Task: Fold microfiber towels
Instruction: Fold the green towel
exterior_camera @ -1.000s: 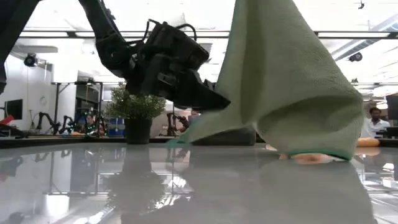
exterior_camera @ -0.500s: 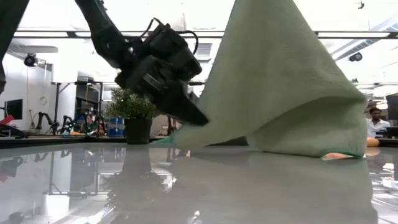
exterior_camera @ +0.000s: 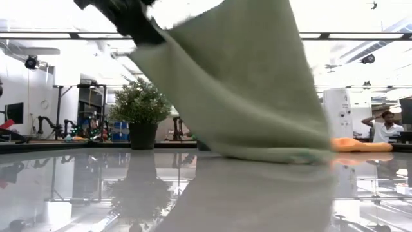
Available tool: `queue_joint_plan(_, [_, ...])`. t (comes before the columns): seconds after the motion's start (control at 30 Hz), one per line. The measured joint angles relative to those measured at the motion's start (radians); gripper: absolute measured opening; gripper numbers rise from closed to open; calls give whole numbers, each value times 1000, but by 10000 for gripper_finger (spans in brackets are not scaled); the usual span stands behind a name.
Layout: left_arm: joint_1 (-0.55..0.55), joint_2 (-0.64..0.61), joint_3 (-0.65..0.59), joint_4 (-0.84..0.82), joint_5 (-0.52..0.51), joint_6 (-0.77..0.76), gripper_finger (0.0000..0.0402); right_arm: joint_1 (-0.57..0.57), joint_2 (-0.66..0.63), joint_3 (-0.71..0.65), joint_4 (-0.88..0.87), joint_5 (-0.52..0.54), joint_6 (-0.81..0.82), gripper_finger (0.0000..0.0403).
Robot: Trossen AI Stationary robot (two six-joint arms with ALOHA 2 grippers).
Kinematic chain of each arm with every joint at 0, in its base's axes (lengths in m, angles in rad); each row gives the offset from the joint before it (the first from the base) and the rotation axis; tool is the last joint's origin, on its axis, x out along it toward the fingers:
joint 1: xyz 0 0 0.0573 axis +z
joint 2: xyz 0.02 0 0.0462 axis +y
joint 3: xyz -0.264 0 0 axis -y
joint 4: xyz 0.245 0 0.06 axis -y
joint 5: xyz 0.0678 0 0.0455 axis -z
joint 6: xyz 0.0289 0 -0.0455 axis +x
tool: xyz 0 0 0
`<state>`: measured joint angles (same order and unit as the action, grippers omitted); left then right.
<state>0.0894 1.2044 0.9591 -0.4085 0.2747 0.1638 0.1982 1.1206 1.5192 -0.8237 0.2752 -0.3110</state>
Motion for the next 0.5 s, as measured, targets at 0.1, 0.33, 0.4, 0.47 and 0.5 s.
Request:
queue_joint_plan(0.1, [11, -96, 80, -146, -90, 12, 0, 0, 1, 0, 36, 152, -49, 8])
queue_joint_plan(0.33, [90, -179, 331, -428, -216, 117, 0, -34, 29, -3, 199, 413, -195, 8])
queue_joint_plan(0.4, [104, -180, 406, -496, -244, 131, 0, -42, 30, -4, 193, 405, -183, 8])
queue_joint_plan(0.47, [105, -181, 456, -560, -251, 129, 0, -42, 33, -4, 170, 403, -155, 8])
queue_joint_plan(0.5, [101, -181, 468, -582, -249, 117, 0, -36, 32, -4, 144, 401, -132, 8])
